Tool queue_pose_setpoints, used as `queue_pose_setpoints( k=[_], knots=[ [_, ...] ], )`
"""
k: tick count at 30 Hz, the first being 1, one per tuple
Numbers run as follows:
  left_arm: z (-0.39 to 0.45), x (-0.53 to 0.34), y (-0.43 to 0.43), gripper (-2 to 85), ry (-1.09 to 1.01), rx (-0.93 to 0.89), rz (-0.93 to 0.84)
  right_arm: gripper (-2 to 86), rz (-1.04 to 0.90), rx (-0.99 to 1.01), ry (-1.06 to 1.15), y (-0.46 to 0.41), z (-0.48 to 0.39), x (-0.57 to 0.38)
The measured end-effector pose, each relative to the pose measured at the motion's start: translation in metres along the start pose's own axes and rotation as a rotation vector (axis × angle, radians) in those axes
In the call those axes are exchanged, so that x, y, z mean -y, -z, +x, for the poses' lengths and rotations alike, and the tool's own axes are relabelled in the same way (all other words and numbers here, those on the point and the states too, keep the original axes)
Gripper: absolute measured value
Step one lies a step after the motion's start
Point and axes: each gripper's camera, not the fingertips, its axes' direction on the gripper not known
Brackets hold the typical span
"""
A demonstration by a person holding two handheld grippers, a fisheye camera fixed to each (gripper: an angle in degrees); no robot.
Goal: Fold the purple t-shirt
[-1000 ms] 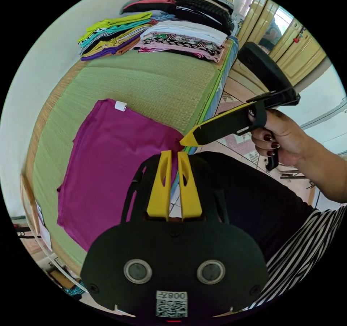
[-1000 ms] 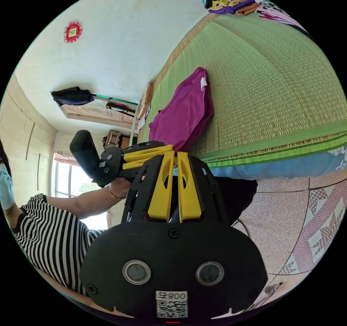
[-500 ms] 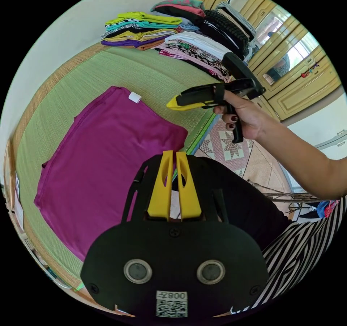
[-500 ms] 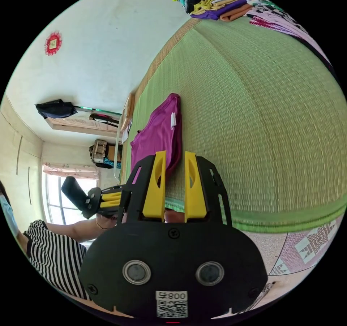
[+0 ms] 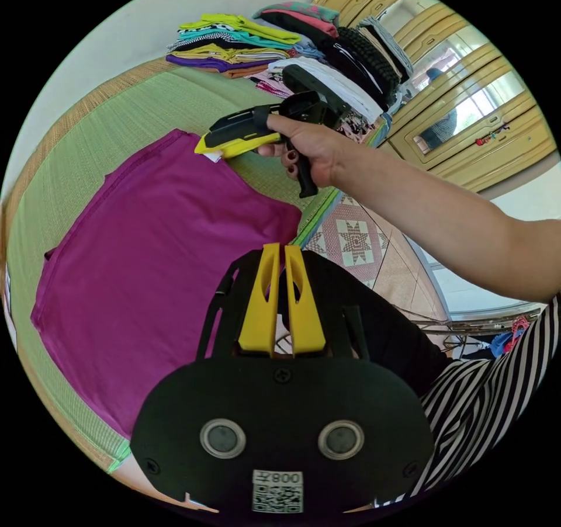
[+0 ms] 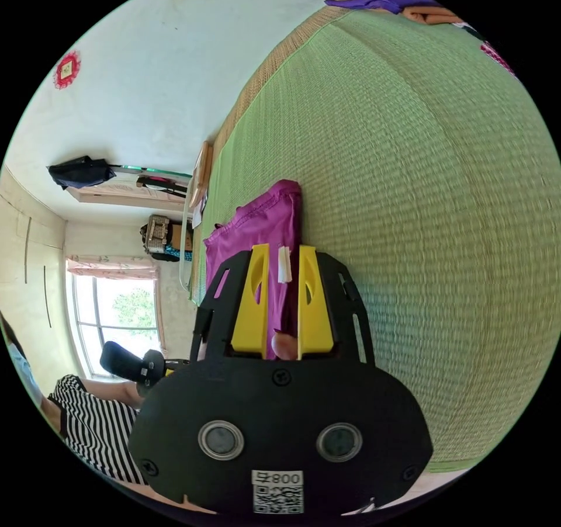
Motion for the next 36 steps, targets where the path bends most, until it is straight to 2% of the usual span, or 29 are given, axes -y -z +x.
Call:
queue_pose_setpoints(
  k=[16,29,36],
  knots=[
    [-0.047,-0.023,-0.001,1.2,0.052,-0.089,0.051,3.0,-0.057,0.028,-0.021,-0.028,-0.027,0.059],
    [-0.081,-0.061,0.002,1.1,0.039,-0.159,0.078,2.3,-0.005,-0.014,-0.085,-0.006,-0.048,0.05],
    [-0.113,-0.104,0.02,1.1,0.083,-0.198,0.146,2.2,0.039,-0.02,-0.091,-0.006,-0.089,0.044]
  ],
)
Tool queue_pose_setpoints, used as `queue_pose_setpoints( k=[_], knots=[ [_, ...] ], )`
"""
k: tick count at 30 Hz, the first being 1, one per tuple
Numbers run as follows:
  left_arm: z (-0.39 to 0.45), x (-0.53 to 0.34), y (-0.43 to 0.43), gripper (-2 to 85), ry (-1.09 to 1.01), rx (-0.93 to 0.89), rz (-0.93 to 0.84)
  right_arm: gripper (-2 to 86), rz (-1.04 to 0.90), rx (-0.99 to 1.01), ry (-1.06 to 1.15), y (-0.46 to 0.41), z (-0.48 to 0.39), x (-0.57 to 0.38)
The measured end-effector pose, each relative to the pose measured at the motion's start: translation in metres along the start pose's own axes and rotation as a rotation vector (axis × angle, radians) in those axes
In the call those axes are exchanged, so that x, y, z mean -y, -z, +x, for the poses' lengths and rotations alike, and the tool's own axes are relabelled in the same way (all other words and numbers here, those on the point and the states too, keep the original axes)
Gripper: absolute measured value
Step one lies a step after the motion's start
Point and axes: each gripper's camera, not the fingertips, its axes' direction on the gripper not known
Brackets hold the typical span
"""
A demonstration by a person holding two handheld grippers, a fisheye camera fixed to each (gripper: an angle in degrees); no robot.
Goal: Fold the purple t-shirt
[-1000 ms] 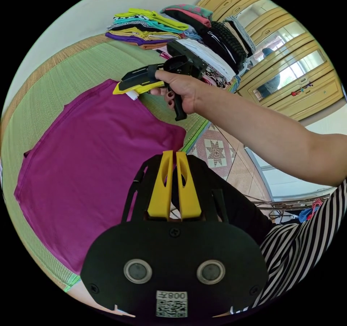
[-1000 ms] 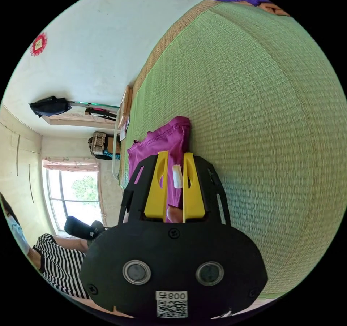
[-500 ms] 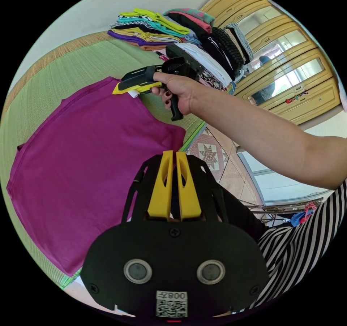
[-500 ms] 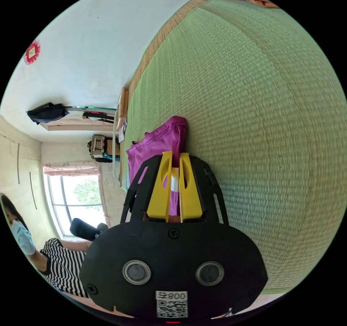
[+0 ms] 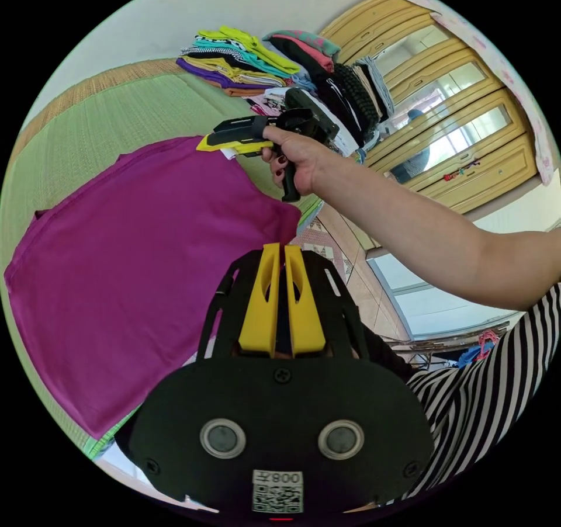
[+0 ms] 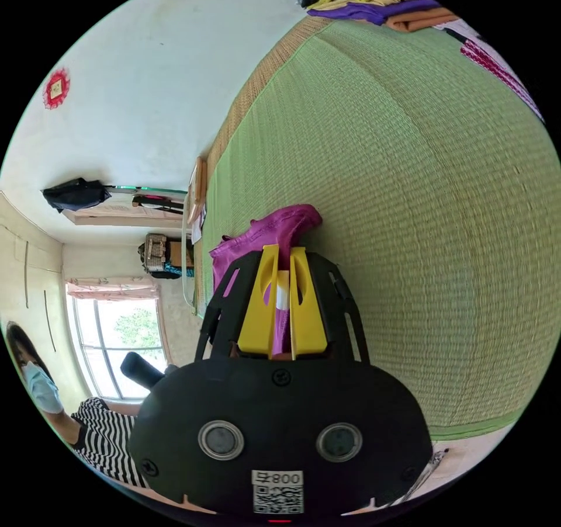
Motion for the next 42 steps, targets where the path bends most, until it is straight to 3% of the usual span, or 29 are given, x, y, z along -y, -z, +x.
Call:
queue_pose_setpoints(
  k=[14,28,42],
  knots=[
    [-0.1,-0.125,0.107,1.0,0.201,-0.092,0.271,2.2,0.029,-0.039,0.174,-0.047,-0.174,-0.008],
    [-0.216,-0.285,0.183,1.0,0.493,-0.093,0.493,2.4,-0.138,-0.146,0.384,-0.225,-0.368,-0.019],
    [-0.304,-0.389,0.194,1.1,0.711,-0.177,0.608,2.3,-0.251,-0.259,0.436,-0.371,-0.47,-0.027]
  ],
)
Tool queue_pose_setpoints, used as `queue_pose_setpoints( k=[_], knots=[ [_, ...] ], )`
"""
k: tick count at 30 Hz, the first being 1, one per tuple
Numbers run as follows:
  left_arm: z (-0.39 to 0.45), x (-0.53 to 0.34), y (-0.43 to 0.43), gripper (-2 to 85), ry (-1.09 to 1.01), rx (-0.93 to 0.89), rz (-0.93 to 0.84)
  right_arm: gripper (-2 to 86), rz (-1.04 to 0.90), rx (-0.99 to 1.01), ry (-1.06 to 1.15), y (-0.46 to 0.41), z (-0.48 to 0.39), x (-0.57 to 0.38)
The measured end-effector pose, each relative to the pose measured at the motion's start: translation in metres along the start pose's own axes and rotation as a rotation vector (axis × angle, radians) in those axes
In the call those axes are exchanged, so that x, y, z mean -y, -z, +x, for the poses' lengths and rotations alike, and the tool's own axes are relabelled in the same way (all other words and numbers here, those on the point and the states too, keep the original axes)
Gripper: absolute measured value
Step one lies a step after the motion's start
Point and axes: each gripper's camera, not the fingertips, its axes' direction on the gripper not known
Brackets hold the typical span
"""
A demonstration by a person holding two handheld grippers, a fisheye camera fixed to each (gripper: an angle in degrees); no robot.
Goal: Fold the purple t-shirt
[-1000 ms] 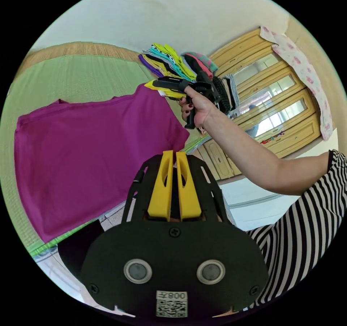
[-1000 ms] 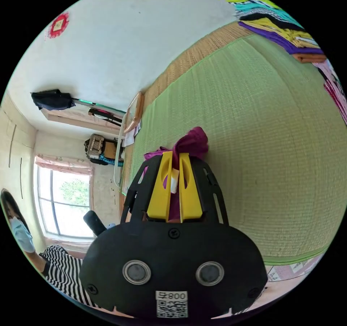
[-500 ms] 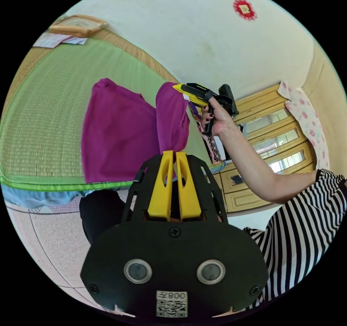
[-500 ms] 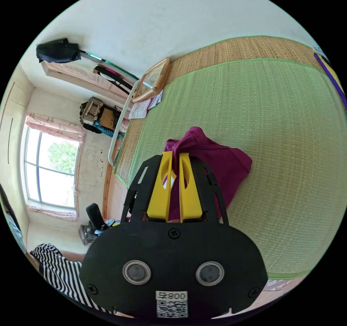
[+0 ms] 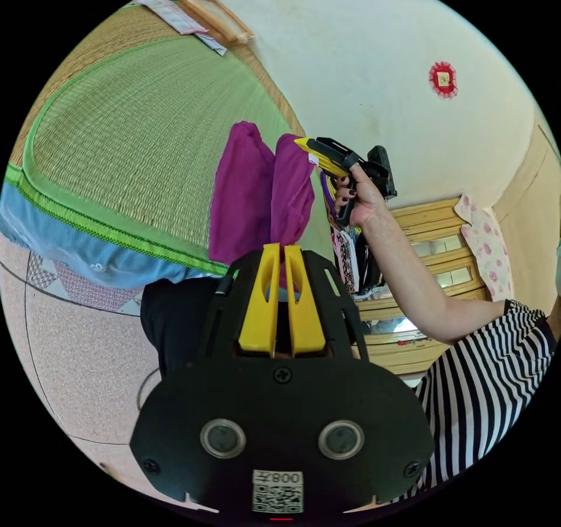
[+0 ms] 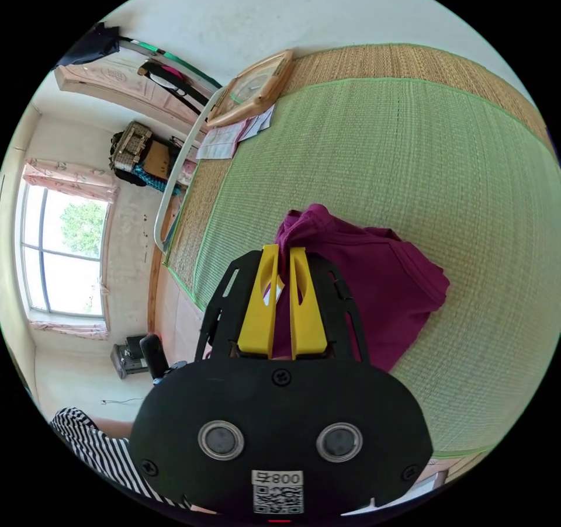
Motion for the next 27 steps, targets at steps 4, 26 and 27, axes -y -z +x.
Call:
queue_pose_setpoints(
  k=[4,26,27],
  knots=[
    [-0.022,0.002,0.007,1.1,0.055,-0.007,0.006,2.4,-0.043,-0.035,0.007,-0.028,-0.024,0.019],
    [-0.097,0.007,0.033,1.3,0.244,-0.062,-0.024,6.1,-0.196,-0.22,0.059,-0.124,-0.134,0.085],
    [-0.098,0.006,0.034,1.4,0.247,-0.063,-0.024,6.2,-0.2,-0.228,0.068,-0.126,-0.14,0.086]
  ],
)
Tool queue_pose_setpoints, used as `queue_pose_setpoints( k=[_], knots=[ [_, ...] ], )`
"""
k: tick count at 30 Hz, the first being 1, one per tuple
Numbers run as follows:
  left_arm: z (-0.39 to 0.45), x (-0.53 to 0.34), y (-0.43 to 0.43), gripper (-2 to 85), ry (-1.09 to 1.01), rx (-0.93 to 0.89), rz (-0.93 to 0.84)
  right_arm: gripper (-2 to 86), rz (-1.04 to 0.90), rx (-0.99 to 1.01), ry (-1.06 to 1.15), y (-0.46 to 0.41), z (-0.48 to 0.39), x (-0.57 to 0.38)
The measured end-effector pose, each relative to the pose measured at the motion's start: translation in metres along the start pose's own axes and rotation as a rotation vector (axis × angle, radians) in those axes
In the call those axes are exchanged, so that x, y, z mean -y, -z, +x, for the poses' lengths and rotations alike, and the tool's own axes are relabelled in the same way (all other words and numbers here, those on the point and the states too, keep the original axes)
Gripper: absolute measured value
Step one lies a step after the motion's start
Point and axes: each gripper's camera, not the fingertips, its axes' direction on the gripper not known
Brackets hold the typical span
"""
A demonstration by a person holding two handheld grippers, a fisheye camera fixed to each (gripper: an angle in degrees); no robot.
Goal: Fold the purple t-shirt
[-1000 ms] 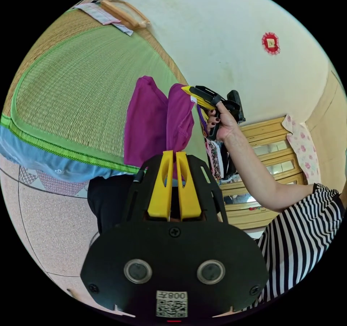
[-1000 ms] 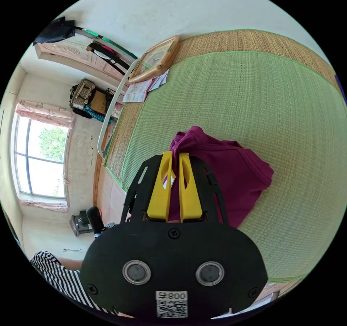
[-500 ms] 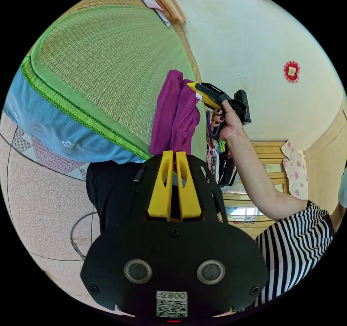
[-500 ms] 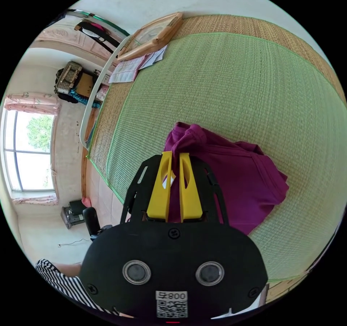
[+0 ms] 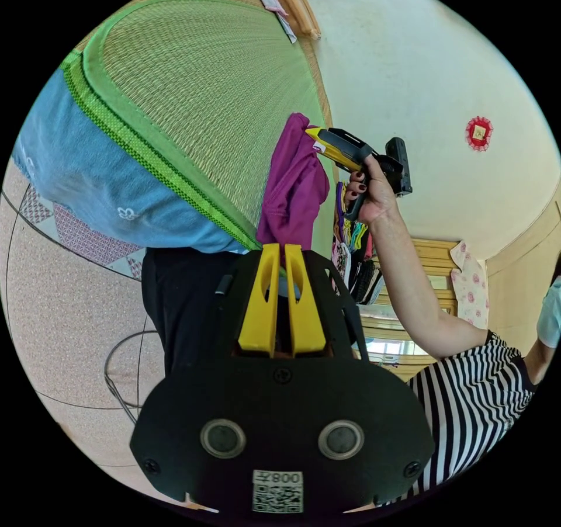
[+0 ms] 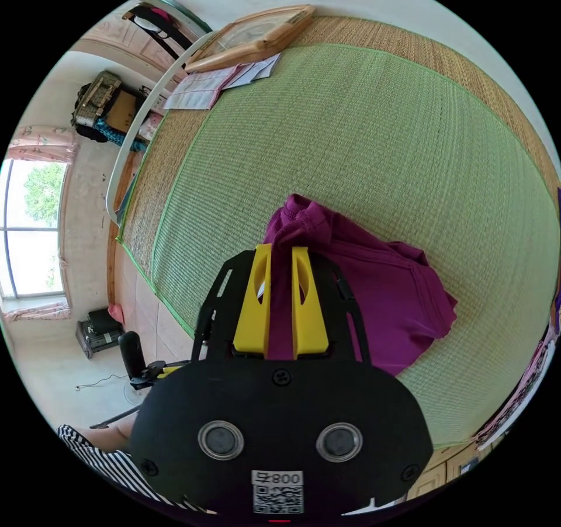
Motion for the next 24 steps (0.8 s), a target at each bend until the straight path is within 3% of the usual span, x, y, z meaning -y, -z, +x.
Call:
queue_pose_setpoints(
  k=[12,24],
  knots=[
    [0.005,-0.008,0.009,0.9,-0.048,0.058,0.006,7.4,-0.071,-0.14,0.161,0.002,-0.06,0.016],
    [0.023,-0.022,0.013,0.6,-0.134,0.126,0.024,7.0,0.009,-0.05,0.181,0.03,-0.065,0.007]
  ],
)
